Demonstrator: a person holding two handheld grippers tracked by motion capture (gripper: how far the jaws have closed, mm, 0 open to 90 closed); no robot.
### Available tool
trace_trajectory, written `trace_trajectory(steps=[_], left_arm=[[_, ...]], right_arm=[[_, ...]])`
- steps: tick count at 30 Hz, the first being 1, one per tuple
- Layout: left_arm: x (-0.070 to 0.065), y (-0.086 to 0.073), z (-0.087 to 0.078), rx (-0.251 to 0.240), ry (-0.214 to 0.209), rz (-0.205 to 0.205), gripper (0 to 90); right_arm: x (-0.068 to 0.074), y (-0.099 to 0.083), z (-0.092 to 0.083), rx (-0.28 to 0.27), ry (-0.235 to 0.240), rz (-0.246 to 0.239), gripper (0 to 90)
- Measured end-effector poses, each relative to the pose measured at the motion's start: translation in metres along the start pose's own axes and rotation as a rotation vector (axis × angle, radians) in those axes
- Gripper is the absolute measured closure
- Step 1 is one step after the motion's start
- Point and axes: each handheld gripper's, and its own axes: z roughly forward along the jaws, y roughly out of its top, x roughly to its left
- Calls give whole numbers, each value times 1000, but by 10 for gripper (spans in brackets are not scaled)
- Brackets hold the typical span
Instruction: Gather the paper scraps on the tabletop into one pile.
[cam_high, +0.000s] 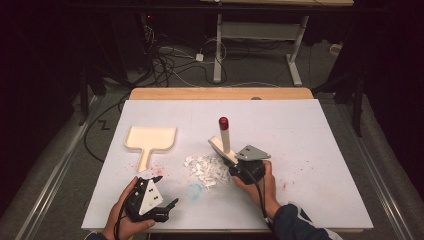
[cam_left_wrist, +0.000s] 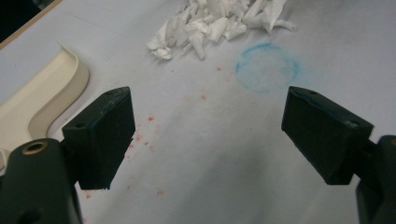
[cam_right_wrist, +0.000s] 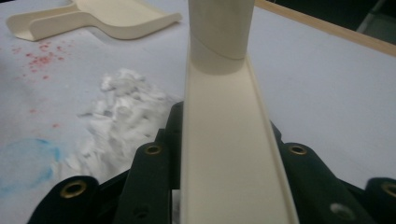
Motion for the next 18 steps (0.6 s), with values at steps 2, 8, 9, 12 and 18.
trace_trajectory(steps=[2,8,9,12,18], left_arm=[[0,0,0,-4,0,-2,163],[-1,0,0,3,2,3,163],[-2,0,0,5,4,3,163],[-3,0,0,11,10,4,163],[-4,-1,1,27,12,7,163]], right_arm=[[9,3,5,-5,3,-24,686],[15,9,11,-36,17,-44,686],[13,9,9,-40,14,-41,686],[2,13,-1,-72,5,-42,686],[-25,19,-39,-96,33,-36,686]])
